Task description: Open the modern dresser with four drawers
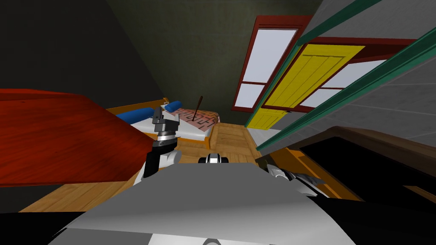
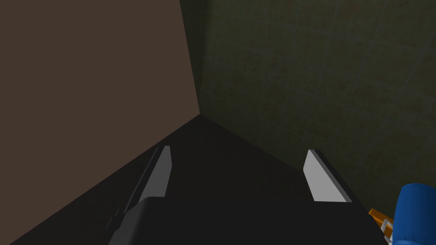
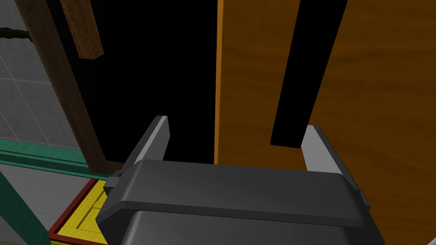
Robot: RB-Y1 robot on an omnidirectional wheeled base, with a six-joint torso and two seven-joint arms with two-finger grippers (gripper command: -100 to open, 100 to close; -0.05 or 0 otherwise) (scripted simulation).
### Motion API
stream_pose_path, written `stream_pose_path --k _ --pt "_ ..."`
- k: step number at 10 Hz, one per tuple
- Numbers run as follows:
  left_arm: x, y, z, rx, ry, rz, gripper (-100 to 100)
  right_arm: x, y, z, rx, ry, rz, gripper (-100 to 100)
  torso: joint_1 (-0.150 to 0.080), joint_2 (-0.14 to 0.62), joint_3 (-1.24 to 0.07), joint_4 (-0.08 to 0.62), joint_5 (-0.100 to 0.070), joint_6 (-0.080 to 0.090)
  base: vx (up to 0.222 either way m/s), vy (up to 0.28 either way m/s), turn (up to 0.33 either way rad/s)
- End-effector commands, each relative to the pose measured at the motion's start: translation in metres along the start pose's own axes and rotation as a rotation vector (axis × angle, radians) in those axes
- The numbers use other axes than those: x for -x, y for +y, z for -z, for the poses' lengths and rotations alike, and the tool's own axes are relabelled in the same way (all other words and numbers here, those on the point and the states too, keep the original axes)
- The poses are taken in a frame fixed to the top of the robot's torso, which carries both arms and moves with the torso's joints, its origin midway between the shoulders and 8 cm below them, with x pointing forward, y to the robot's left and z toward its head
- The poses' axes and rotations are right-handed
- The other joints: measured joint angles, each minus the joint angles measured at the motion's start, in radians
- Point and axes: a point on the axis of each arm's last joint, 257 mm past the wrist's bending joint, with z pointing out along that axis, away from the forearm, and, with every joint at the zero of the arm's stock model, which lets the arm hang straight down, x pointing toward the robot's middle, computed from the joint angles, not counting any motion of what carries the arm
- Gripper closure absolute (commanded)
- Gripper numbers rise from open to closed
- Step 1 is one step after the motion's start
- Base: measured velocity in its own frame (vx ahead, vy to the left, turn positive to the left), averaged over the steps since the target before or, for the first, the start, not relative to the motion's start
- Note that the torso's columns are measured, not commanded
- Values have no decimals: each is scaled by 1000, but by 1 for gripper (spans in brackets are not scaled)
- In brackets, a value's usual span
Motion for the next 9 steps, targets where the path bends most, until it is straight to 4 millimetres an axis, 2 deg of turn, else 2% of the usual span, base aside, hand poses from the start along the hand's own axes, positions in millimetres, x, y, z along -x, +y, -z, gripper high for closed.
stream_pose_path --k 1,3,4,9 --pt "0 0 0 0 0 0 0 3 -7 -9 -2 2 -4 -100 1 -1 -1 -1 2 2 -13 19 0" --pt "0 0 0 0 0 0 0 4 -2 -6 11 -2 -5 -100 1 -3 -3 -1 3 3 4 -6 -6" --pt "0 0 0 0 0 0 0 4 -1 -5 13 -2 -4 0 1 -2 -1 -1 1 2 0 0 0" --pt "0 0 0 0 0 0 0 4 4 -2 25 -4 -3 0 -2 -1 0 -1 -2 2 0 0 0"
